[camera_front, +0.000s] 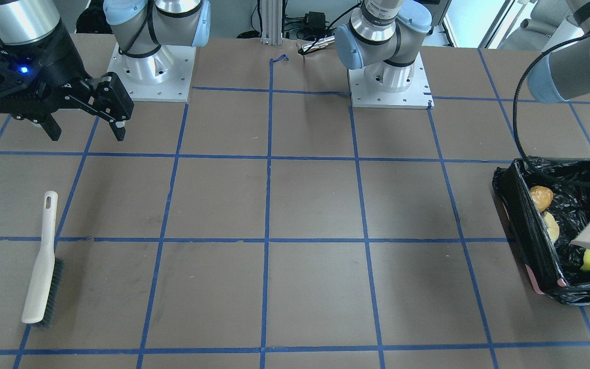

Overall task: Sweep and dump trash into bin
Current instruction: 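Hold the dustpan tilted over the bin with the left gripper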

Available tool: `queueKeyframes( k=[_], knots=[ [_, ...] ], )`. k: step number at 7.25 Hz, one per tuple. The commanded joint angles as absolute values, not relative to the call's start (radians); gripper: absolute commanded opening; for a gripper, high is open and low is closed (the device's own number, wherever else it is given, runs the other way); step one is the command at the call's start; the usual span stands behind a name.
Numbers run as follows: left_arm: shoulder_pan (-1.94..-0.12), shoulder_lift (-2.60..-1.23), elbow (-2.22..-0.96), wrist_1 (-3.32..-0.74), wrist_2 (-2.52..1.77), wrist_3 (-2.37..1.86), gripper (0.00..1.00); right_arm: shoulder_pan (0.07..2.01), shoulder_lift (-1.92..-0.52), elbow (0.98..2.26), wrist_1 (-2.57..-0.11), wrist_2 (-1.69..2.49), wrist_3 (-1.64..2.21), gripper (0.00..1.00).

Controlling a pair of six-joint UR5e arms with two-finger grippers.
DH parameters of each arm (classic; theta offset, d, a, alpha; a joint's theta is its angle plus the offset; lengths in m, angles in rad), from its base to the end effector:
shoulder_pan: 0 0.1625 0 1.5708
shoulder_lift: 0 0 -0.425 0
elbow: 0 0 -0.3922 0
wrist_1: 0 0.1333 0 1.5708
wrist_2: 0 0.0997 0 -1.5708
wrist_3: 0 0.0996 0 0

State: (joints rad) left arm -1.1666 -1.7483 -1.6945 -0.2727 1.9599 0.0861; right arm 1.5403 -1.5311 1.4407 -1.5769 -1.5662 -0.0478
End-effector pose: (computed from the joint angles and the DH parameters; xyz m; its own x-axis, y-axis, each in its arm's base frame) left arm 0.1407 -0.5718 0.4982 -0.7411 -0.6114 -0.2774 -0.1504 0.5538 -0.8190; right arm 0.1180 -0.5201 0.5330 -0.9998 -0.0175 0.0000 -0.0174 0.9952 -0.0965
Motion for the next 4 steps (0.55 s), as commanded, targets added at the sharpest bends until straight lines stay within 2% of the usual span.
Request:
queueKeyframes(
  k=[1, 4],
  knots=[
    [-1.273, -1.727, -1.692, -0.439, 2.012, -0.135, 0.00, 1.540, -1.531, 1.443, -1.577, -1.566, -0.049, 1.00],
    [-1.336, -1.732, -1.692, -0.651, 1.999, -0.540, 0.00, 1.540, -1.534, 1.443, -1.575, -1.566, -0.049, 1.00]
  ],
)
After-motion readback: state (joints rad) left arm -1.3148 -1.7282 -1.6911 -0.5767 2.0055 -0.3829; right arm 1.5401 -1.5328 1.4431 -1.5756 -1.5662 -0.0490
